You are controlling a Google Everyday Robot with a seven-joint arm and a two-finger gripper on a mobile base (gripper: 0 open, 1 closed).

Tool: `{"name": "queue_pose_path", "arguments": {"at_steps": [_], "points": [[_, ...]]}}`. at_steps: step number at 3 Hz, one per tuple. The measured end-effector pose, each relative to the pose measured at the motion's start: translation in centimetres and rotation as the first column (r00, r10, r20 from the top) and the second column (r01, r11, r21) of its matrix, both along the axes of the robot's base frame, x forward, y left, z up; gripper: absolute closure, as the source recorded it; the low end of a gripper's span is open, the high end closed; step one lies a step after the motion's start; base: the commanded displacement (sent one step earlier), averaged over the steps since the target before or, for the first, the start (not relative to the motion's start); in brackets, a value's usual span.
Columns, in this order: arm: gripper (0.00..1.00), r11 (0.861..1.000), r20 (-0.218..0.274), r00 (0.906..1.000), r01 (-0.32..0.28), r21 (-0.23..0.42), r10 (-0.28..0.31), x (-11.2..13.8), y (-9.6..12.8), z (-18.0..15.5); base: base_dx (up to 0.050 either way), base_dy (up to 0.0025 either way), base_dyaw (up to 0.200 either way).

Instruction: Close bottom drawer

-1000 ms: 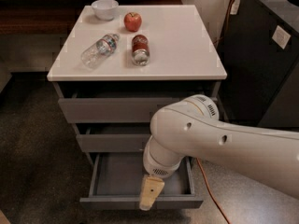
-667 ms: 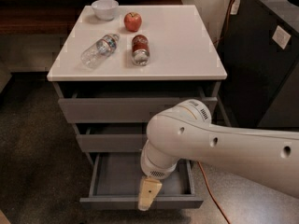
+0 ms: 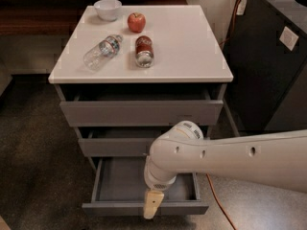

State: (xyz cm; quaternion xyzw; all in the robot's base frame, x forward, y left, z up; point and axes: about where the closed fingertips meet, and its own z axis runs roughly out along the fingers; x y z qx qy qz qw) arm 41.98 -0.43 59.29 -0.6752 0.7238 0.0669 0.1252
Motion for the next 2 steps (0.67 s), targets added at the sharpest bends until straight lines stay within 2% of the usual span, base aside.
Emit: {"name": "queue_pose_path", "arguments": {"at_steps": [1,2], "points": [[0.00,0.999,-0.006,0.9993,-0.037,0.014,0.037,1.5,0.0,-4.7,0.000,0.00000,0.000],[0.00,0.998,-0.010,0.9986,-0.052,0.022,0.052,2.6,-0.2,-7.9,0.000,0.00000,0.000]]}}
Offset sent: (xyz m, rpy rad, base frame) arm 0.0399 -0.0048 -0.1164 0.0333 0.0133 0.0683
